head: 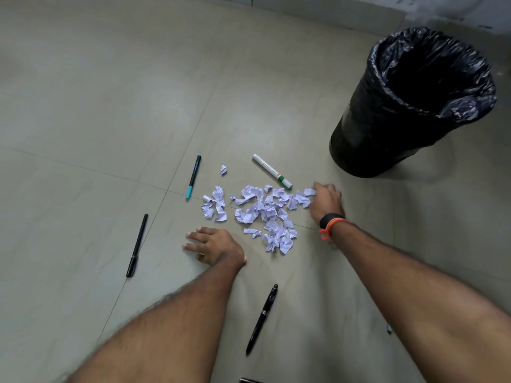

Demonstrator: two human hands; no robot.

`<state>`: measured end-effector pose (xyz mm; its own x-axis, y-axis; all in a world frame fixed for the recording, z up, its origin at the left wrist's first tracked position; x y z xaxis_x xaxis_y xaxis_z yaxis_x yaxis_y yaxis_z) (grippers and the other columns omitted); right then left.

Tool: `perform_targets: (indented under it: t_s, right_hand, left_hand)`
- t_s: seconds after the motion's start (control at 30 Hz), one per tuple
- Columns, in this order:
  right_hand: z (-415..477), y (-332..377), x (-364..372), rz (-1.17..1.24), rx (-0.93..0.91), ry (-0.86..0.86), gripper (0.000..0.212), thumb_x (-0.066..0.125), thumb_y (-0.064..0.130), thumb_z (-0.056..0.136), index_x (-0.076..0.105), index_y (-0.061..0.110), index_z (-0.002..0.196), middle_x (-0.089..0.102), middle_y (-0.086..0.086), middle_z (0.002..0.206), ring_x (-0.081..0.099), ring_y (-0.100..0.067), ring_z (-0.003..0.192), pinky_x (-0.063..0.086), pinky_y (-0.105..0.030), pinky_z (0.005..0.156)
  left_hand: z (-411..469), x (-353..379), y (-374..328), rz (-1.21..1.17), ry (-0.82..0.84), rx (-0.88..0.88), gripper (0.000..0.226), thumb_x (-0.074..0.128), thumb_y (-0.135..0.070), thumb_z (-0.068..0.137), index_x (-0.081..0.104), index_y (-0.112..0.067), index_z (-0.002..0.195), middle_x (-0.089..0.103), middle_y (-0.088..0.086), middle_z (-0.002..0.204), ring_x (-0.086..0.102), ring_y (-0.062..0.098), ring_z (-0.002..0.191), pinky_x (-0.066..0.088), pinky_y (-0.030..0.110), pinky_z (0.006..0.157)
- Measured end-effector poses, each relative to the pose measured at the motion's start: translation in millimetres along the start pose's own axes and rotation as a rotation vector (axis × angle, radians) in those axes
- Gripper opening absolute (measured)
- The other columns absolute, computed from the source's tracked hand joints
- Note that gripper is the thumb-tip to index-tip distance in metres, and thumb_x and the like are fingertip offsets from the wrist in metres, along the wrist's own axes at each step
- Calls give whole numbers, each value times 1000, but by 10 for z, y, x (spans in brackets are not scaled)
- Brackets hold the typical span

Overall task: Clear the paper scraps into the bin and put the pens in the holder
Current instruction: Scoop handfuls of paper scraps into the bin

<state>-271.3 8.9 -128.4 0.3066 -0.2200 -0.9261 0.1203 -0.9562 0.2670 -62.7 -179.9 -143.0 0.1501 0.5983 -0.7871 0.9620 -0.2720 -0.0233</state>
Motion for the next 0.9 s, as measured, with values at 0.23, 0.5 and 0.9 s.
perform_targets:
  t_s: [0.23,0.5,0.9]
  right_hand:
    - [-531,336,313,208,-125,96,52,43,-4,84,53,15,132,46,-13,120,55,-34,107,42,-30,96]
    - [-518,429,173,145,9,111,42,41,-2,83,58,10,119,46,-17,126,57,-40,108,44,-34,94]
    - [-422,1085,208,123,-152,6,36,47,-3,83,70,13,106,65,-12,115,58,-32,110,47,-33,92]
  left_hand:
    - [71,56,25,-5,-55,18,113,80,-24,78,-2,7,149,1,28,158,7,52,143,37,46,107]
    - [195,129,62,-49,-142,-16,100,77,-20,79,11,4,150,14,27,156,18,52,141,41,48,104]
    - [330,282,17,18,-182,-47,107,82,-26,73,14,4,149,21,26,156,24,53,139,48,44,96]
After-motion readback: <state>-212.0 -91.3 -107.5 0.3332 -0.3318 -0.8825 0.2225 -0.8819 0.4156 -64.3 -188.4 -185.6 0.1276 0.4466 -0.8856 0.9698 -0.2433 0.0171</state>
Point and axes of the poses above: each hand's wrist, its own z-axis towards the middle knuckle, its own x-axis out of the palm, y = z × x, the point moved 6 cm from there along z, towards the middle knuckle
